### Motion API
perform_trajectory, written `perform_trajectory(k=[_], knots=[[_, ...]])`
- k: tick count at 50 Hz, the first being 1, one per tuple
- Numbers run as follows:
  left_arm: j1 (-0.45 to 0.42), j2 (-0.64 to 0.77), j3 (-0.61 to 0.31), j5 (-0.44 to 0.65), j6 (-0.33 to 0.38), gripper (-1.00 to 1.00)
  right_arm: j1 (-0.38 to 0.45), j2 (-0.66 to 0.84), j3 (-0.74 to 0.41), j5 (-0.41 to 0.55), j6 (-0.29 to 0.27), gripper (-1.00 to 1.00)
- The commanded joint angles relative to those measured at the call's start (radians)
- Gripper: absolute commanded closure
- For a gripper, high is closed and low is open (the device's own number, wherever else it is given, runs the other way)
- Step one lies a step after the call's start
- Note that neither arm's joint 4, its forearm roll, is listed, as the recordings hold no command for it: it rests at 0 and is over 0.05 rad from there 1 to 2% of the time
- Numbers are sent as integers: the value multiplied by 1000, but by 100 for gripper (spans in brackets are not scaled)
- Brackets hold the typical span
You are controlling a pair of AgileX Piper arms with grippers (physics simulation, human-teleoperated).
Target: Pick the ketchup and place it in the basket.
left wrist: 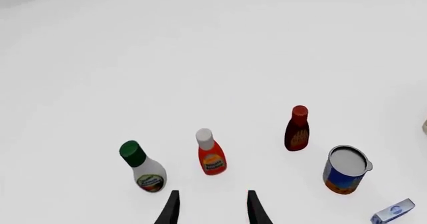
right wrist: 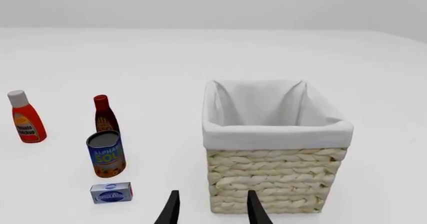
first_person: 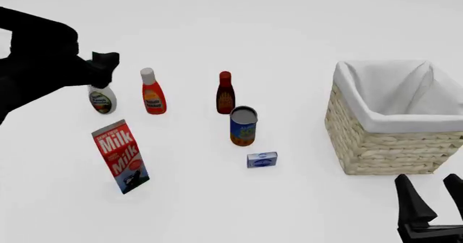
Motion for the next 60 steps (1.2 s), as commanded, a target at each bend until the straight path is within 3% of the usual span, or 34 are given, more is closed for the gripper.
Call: perform_trajectory(k=[1,60], knots=[[12,121,-45,-50,-4,-100,1,7,1,-4,5,-100],[38,500,-238,-172,-55,-100,6,136,3,-108,5,-100]])
